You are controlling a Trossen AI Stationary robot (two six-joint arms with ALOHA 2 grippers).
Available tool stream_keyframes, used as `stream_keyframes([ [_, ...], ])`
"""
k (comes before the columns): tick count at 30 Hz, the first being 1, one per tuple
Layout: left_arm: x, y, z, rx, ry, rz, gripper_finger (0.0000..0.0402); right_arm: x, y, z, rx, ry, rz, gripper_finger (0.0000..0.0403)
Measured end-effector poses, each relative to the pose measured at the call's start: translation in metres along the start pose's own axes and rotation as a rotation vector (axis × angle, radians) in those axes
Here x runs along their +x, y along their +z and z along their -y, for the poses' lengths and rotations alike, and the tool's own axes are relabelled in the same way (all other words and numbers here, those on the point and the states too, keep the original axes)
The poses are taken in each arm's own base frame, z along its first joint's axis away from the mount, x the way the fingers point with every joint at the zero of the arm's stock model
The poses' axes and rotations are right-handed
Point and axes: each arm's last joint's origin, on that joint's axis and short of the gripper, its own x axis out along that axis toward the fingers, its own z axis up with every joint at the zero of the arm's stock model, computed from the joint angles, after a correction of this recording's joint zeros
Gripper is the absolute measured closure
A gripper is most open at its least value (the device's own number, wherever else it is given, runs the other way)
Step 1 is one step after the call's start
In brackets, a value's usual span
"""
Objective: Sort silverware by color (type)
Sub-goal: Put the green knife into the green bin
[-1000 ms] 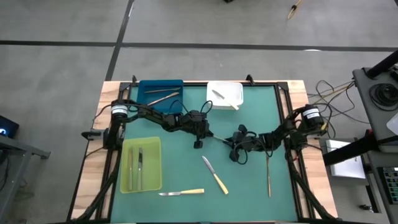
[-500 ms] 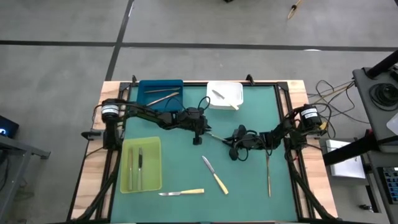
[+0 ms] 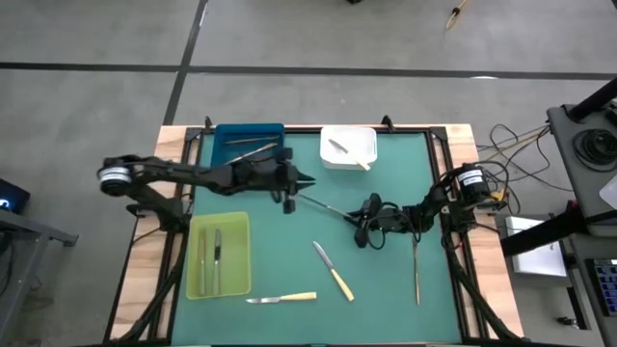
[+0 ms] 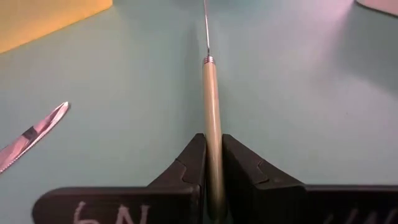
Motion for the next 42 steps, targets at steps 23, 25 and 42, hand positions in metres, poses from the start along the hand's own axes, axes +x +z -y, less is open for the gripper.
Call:
stream_keyframes([
  [23,-0.128,0.02,-0.001,-0.085,0.109,0.545,0.037,0.003,0.081,-0.039,-0.056,0.177,0.564,0.0379],
  [25,-0.139,0.026,-0.001,-0.071,0.12,0.594,0.037,0.005,0.09,-0.045,-0.087,0.193,0.602,0.0379],
  [42,-0.212,0.044,-0.002,-0.13,0.115,0.82,0.037,0.012,0.17,-0.095,-0.345,0.404,0.942,0.0379],
])
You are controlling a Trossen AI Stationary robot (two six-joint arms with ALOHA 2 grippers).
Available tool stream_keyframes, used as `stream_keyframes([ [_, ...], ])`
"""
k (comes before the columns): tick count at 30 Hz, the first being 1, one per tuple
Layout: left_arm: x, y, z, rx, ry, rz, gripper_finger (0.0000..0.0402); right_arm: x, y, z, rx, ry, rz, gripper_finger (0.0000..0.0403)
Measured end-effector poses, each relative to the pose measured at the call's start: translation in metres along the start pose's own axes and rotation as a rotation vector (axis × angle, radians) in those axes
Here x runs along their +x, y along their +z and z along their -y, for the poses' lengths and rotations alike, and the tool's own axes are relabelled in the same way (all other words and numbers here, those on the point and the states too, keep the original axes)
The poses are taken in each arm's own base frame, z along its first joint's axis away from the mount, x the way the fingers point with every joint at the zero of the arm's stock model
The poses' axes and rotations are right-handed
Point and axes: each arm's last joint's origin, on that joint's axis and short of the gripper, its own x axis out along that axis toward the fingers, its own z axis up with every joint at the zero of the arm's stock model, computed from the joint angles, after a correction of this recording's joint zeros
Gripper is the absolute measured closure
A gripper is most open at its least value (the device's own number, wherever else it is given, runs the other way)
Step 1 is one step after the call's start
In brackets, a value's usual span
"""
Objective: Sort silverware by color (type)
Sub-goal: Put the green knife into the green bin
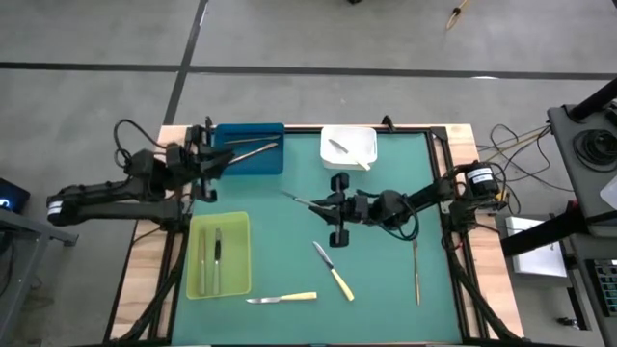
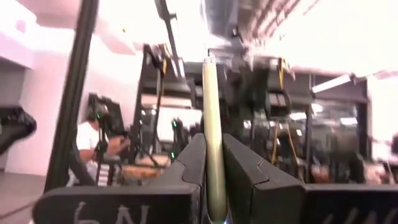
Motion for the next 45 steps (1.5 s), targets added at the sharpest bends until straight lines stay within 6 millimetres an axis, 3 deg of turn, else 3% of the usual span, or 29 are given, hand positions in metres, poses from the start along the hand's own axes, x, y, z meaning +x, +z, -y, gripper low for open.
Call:
stream_keyframes([
  [8,-0.004,-0.042,0.012,-0.135,-0.087,-0.035,0.037,0.022,0.016,0.001,-0.109,0.004,0.096,0.0379],
  [16,0.013,-0.065,0.033,-0.143,-0.19,0.002,0.037,0.04,0.02,0.001,-0.154,0.01,0.063,0.0379],
  [22,0.029,-0.065,0.043,-0.106,-0.342,0.041,0.0346,0.045,0.022,0.001,-0.156,0.009,0.067,0.0379],
  [34,0.068,-0.07,0.048,-0.079,-0.315,0.019,0.0211,0.044,0.021,0.001,-0.17,0.011,0.058,0.0379],
  [45,0.102,-0.077,0.059,-0.072,-0.449,0.037,0.0213,0.044,0.019,0.001,-0.178,0.013,0.045,0.0379],
])
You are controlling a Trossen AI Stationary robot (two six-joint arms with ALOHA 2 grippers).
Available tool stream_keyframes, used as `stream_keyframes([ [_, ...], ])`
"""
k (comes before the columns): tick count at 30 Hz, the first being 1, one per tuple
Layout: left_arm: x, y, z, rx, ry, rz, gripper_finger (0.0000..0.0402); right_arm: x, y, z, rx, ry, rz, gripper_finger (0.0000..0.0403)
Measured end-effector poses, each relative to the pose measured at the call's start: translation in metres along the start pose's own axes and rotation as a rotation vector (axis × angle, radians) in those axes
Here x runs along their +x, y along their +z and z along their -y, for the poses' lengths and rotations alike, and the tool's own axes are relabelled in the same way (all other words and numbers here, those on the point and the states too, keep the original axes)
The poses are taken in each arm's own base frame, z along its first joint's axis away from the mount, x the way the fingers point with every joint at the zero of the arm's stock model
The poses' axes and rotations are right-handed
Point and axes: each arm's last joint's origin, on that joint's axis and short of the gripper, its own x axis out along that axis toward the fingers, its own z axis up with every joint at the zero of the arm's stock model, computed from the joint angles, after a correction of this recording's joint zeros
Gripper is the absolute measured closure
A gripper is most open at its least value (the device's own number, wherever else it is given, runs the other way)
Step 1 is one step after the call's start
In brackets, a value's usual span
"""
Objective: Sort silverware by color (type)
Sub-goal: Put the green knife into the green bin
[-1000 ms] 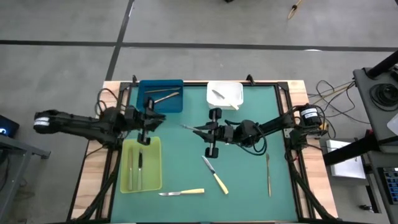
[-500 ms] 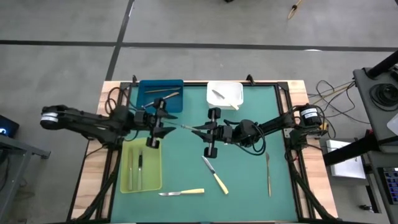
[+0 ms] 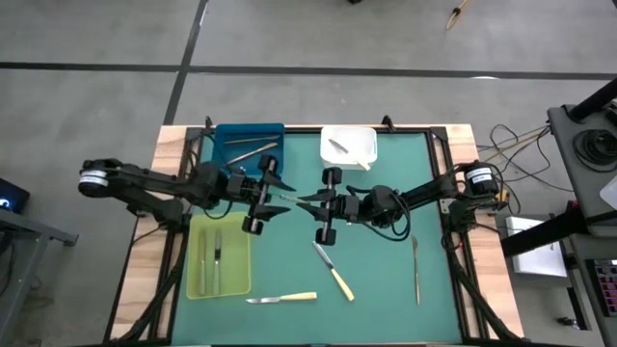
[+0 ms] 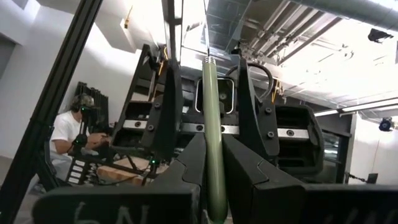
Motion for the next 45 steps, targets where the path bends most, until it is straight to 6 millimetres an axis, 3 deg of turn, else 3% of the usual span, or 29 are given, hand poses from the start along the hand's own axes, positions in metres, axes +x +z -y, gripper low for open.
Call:
stream_keyframes([
  [7,0.005,-0.003,-0.001,0.023,0.0,-0.004,0.0262,-0.001,-0.001,0.0,-0.003,0.003,-0.007,0.0379],
  [14,0.003,-0.001,-0.001,0.018,0.015,0.005,0.0381,-0.001,-0.002,0.0,0.0,-0.005,-0.011,0.0379],
  [20,0.004,0.0,-0.002,-0.031,0.036,0.003,0.0383,-0.001,-0.003,0.0,-0.012,-0.018,-0.032,0.0375],
  [27,0.002,0.002,-0.003,-0.114,0.062,-0.022,0.0383,-0.002,-0.008,0.0,-0.015,-0.078,-0.133,0.0266],
  [32,-0.005,0.01,-0.004,-0.177,0.143,-0.113,0.0383,-0.002,-0.004,0.002,-0.047,-0.124,-0.283,0.0215],
  [38,-0.023,0.025,-0.002,-0.308,0.266,-0.286,0.0383,-0.007,0.01,0.007,-0.056,-0.115,-0.502,0.0199],
  [45,-0.042,0.029,0.004,-0.64,0.366,-0.449,0.0383,-0.022,0.025,0.017,-0.035,-0.142,-0.738,0.0198],
])
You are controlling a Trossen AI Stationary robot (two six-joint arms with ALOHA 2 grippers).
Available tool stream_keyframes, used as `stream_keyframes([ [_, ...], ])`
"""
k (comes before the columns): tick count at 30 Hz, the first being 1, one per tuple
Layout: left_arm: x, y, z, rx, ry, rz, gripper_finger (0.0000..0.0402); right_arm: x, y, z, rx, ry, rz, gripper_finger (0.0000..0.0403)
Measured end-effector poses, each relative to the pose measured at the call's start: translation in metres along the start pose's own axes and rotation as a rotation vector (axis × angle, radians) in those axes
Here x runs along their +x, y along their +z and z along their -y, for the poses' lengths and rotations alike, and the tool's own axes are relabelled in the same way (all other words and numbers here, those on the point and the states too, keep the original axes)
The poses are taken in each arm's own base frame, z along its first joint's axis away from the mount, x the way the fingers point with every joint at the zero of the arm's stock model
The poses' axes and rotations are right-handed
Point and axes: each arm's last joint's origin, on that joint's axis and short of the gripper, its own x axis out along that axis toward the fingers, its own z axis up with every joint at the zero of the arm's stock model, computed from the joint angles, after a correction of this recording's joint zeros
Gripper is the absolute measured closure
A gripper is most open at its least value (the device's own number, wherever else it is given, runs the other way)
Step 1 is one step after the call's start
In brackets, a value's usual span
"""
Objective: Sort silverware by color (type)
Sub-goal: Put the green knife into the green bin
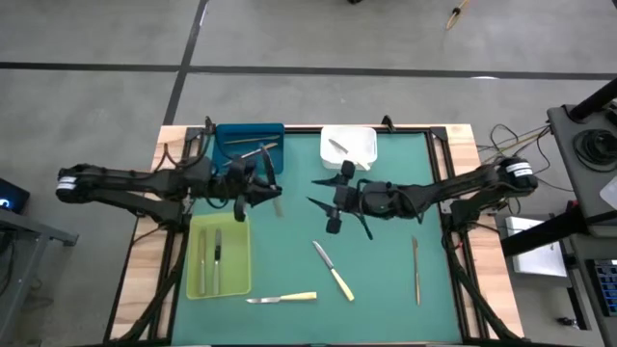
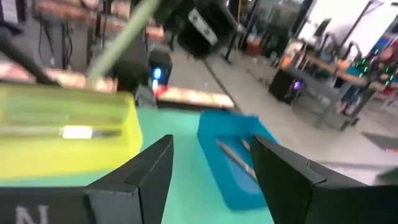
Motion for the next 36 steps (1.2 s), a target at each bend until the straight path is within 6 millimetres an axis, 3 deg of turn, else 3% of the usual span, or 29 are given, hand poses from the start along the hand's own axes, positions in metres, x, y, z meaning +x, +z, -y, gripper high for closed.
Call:
stream_keyframes([
  [6,-0.008,-0.009,0.004,-0.267,-0.008,-0.122,0.0383,-0.011,-0.003,0.005,-0.012,0.006,-0.116,0.0198],
  [10,-0.014,-0.032,0.014,-0.442,-0.019,-0.372,0.0383,-0.012,-0.009,0.004,-0.042,0.019,-0.171,0.0197],
  [15,-0.032,-0.074,0.029,-0.657,0.22,-0.672,0.0382,-0.01,-0.011,0.004,-0.108,0.025,-0.171,0.0197],
  [21,-0.055,-0.103,0.05,-0.815,0.426,-0.809,0.0383,-0.011,-0.009,0.005,-0.153,0.026,-0.157,0.0197],
  [27,-0.076,-0.118,0.05,-0.898,0.715,-0.707,0.0383,-0.009,-0.004,0.007,-0.2,0.009,-0.11,0.0197],
  [31,-0.074,-0.117,0.048,-0.94,0.761,-0.481,0.0383,-0.008,0.001,0.011,-0.237,-0.042,-0.114,0.0197],
  [36,-0.068,-0.127,0.048,-0.943,0.826,-0.482,0.0383,-0.008,0.0,0.015,-0.284,-0.085,-0.136,0.0197],
])
